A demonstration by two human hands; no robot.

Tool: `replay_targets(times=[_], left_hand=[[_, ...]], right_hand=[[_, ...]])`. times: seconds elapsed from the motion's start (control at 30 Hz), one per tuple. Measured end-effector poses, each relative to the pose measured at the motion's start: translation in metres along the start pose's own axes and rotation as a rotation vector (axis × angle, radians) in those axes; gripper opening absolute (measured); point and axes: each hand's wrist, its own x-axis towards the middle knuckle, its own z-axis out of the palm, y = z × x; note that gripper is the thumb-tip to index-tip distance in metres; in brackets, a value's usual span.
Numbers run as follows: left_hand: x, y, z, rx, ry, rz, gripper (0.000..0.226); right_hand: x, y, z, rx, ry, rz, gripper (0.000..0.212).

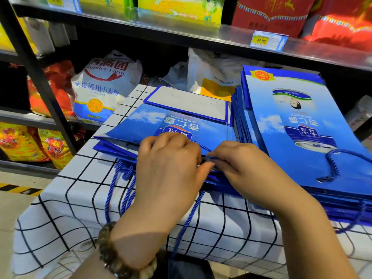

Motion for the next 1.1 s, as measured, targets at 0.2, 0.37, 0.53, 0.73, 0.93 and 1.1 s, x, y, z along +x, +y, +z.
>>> replay_targets(times=[0.2, 0.37, 0.53, 0.73, 0.93, 1.1], left_hand=[[-0.002, 0.012, 0.004, 0.163, -0.11, 0.029, 0.018], [-0.004, 0.011, 0.006, 0.126, -0.094, -0.007, 0.013], [-0.003, 0.012, 0.008, 0.16, -0.078, 0.003, 0.016], [-0.003, 0.001, 0.004, 0.107, 0.001, 0.147, 0.006], [-0.004, -0.013, -0.02, -0.037, -0.303, 0.023, 0.025], [0.02, -0.015, -0.03, -0.42, -0.315, -0.181, 0.019]], right_hand=[[-0.005, -0.008, 0.005, -0.084, 0.087, 0.01, 0.024], [-0.008, -0.007, 0.009, 0.009, 0.195, -0.005, 0.021], [-0.009, -0.008, 0.012, 0.062, 0.242, -0.028, 0.022], [-0.011, -0.007, 0.016, 0.144, 0.377, 0.067, 0.004], [-0.02, -0.005, 0.032, 0.029, 0.549, 0.048, 0.016], [-0.023, -0.008, 0.044, 0.075, 0.587, 0.026, 0.008]])
